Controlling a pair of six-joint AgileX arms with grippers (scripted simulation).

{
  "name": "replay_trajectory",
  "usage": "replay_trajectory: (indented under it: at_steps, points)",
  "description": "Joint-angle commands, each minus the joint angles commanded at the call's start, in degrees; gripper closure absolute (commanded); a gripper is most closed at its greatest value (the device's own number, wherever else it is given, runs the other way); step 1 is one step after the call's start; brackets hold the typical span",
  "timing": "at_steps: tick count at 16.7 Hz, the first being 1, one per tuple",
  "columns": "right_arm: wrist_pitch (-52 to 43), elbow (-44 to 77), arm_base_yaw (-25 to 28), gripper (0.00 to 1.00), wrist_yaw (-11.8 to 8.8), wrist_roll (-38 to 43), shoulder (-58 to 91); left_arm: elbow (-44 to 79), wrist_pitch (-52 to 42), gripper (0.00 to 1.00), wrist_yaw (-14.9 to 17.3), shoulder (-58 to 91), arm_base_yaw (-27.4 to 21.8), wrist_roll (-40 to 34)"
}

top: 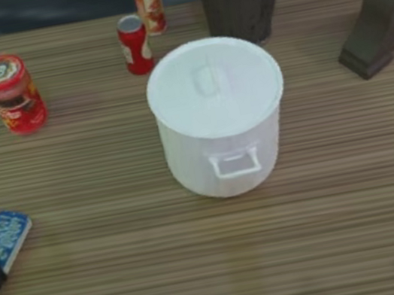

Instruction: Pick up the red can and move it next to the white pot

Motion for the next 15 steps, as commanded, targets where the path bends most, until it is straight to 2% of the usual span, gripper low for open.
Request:
replay_trajectory:
  at_steps: [7, 11, 15]
  points:
    - [0.0, 0.0, 0.0, 0.00, 0.0, 0.0, 0.0, 6.2, -4.2, 0.00, 0.1, 7.3, -0.1, 0.7]
    - [0.0, 0.0, 0.0, 0.00, 0.0, 0.0, 0.0, 18.9, -11.9, 0.00, 0.6, 21.1, -0.6, 1.9]
    - [0.0, 0.0, 0.0, 0.00, 0.0, 0.0, 0.0, 37.2, -21.6, 0.00, 1.4, 39.3, -1.4, 3.7]
